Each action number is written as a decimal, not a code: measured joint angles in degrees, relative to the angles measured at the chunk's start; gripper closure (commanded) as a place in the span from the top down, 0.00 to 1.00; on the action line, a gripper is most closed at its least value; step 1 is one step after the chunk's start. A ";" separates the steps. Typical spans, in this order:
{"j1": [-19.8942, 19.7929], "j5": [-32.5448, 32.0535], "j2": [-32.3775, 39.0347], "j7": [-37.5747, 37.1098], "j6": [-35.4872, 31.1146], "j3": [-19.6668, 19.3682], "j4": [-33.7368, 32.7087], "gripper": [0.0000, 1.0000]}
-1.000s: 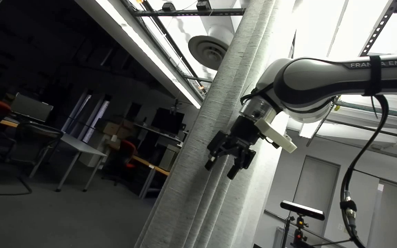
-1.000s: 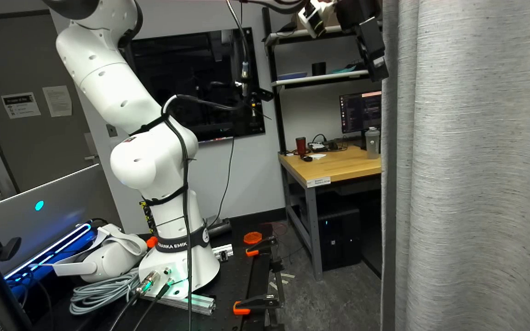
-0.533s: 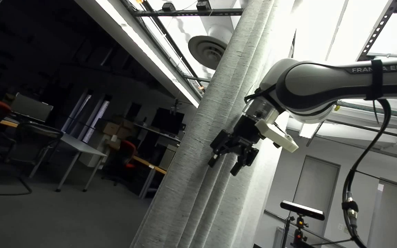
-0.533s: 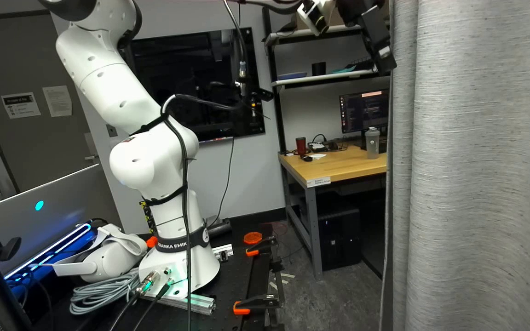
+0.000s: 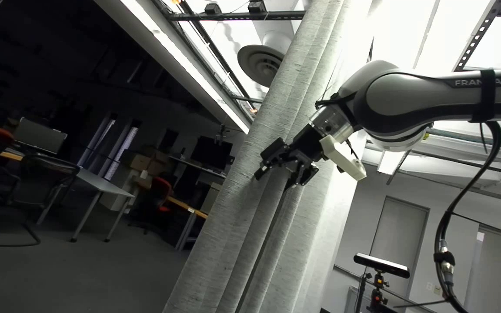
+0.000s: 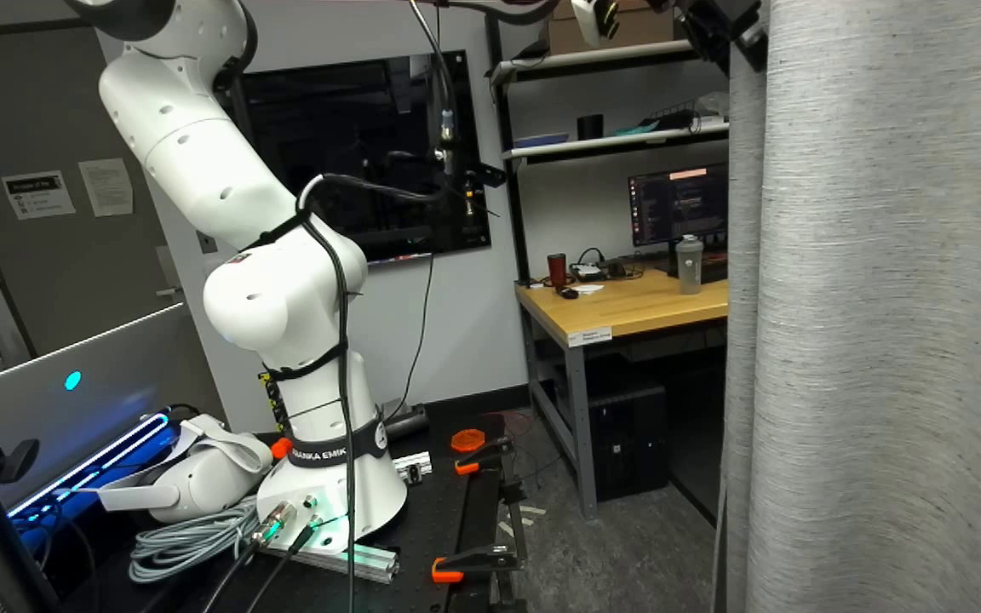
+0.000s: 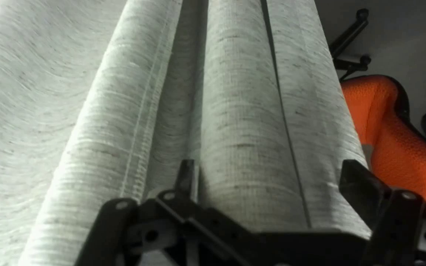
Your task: Move the curtain to the left
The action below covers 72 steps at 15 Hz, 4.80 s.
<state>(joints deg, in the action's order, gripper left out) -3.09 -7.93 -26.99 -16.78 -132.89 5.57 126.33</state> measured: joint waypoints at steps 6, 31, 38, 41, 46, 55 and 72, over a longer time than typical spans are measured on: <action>2.66 0.54 0.08 3.85 -9.82 0.05 -0.52 1.00; -0.52 0.12 9.69 3.99 -33.00 3.65 -15.26 0.19; 0.41 0.15 15.16 4.02 -33.00 4.79 -20.36 0.01; 2.81 0.15 15.63 4.10 -33.00 7.28 -21.19 0.01; 9.47 0.18 13.45 4.22 -33.35 11.96 -21.20 0.01; 17.09 0.35 10.33 4.02 -33.22 20.45 -18.53 0.01; 16.55 0.32 5.59 1.40 -33.33 31.67 -18.08 0.01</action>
<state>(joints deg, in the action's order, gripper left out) 13.47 -7.61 -21.40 -15.38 -166.22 37.24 108.25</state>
